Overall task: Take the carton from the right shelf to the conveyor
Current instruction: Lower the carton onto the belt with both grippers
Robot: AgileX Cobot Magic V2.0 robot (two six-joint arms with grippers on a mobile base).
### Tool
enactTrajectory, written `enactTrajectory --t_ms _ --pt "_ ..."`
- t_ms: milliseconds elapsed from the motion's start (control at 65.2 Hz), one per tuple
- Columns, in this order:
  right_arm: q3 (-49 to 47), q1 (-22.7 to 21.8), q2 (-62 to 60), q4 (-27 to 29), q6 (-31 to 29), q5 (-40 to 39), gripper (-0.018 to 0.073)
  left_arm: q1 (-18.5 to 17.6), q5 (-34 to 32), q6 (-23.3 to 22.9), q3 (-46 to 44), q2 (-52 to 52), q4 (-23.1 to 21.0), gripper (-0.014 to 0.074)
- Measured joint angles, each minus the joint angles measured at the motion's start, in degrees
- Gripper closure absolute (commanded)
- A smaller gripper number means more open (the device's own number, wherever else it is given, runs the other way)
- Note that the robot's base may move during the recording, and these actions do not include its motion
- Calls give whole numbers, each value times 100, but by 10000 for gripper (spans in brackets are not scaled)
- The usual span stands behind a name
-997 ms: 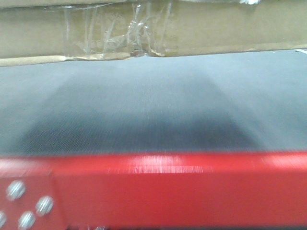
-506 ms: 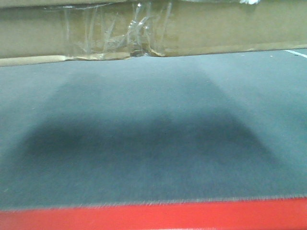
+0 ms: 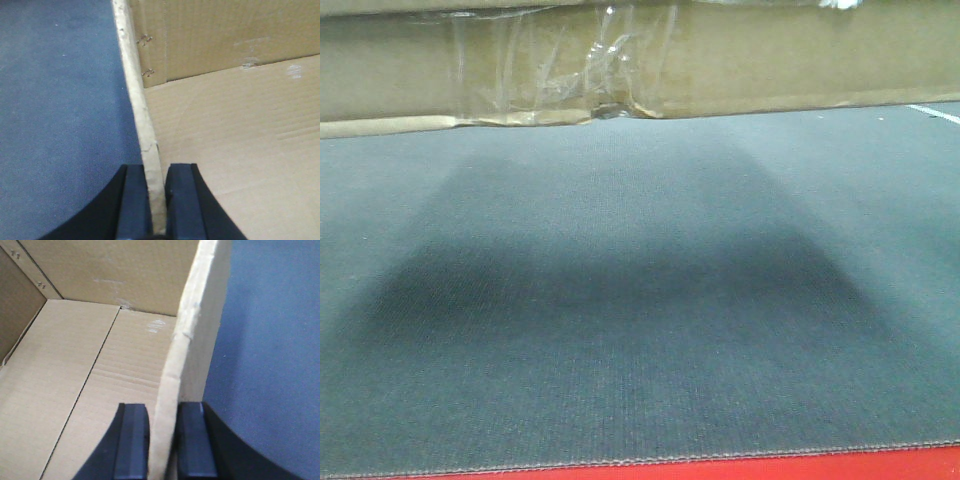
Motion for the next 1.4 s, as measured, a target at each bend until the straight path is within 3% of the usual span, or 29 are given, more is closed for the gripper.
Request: enactTrajectory --t_ms 1166,1243,1396 --pt "0 0 0 26 0 -124 628 0 -177 0 0 0 34 610" --pt "0 0 12 104 0 -138 628 143 -277 0 0 0 -124 610" --pt "-338 0 319 252 0 -125 628 990 -637 233 9 37 -1077 610"
